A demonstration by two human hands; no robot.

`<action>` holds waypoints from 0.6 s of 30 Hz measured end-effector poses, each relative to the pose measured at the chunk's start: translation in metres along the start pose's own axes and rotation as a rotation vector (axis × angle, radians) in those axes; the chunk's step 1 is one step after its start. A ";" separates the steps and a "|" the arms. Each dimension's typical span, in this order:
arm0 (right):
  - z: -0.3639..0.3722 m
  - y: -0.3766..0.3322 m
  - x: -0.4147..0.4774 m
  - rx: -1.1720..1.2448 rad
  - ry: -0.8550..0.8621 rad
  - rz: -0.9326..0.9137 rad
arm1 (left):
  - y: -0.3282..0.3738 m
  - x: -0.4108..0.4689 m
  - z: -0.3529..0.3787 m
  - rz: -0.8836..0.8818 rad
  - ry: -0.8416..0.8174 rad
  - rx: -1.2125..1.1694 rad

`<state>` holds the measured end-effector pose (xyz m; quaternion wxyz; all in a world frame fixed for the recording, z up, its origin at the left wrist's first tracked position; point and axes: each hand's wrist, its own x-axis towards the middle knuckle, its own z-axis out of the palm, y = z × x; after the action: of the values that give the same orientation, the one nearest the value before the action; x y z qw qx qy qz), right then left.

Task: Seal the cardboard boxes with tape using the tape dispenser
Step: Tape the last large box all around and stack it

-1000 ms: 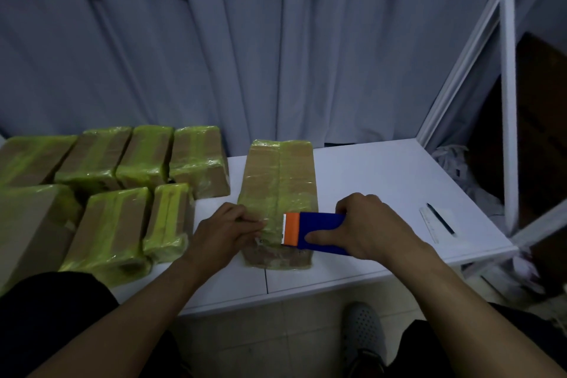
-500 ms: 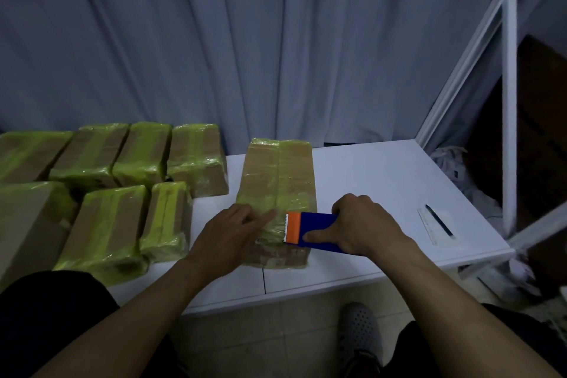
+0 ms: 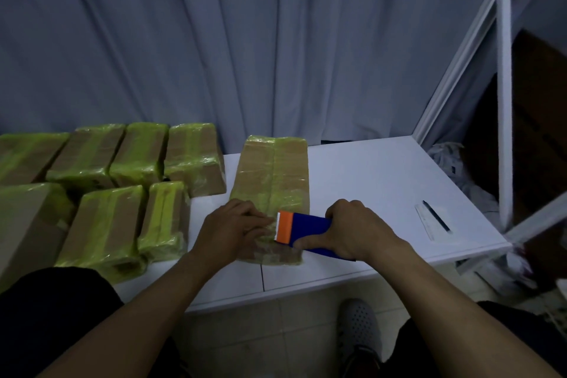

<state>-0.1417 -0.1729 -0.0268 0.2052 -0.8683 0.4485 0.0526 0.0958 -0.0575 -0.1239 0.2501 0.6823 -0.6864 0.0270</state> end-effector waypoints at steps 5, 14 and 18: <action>-0.001 -0.002 -0.012 0.093 0.027 -0.093 | -0.018 -0.008 -0.003 -0.035 -0.010 -0.058; -0.012 0.010 -0.027 0.274 0.021 -0.228 | -0.031 -0.015 -0.004 -0.010 0.033 -0.158; -0.007 0.013 -0.032 0.403 0.090 -0.219 | -0.034 -0.014 -0.009 0.007 0.061 -0.182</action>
<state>-0.1718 -0.1585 -0.0155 0.3587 -0.8548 0.3616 -0.0992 0.1298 -0.0434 -0.1317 0.3315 0.6533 -0.6805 -0.0139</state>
